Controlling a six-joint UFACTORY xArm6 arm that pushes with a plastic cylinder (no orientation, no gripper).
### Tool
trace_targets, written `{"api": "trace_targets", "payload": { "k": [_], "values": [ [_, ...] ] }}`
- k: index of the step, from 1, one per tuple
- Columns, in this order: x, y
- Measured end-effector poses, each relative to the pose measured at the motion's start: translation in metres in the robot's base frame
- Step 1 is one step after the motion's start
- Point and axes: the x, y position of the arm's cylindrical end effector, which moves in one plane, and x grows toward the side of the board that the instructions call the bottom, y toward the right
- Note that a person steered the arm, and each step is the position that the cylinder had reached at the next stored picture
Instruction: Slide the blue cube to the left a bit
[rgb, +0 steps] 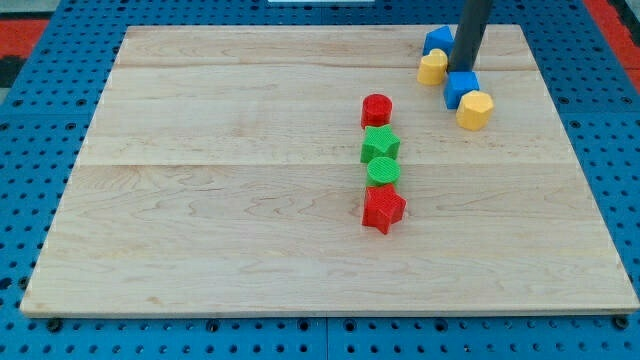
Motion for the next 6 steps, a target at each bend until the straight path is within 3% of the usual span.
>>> {"api": "trace_targets", "payload": {
  "k": [2,3,6],
  "values": [
    [0.003,0.041],
    [0.024,0.062],
    [0.031,0.021]
  ]
}}
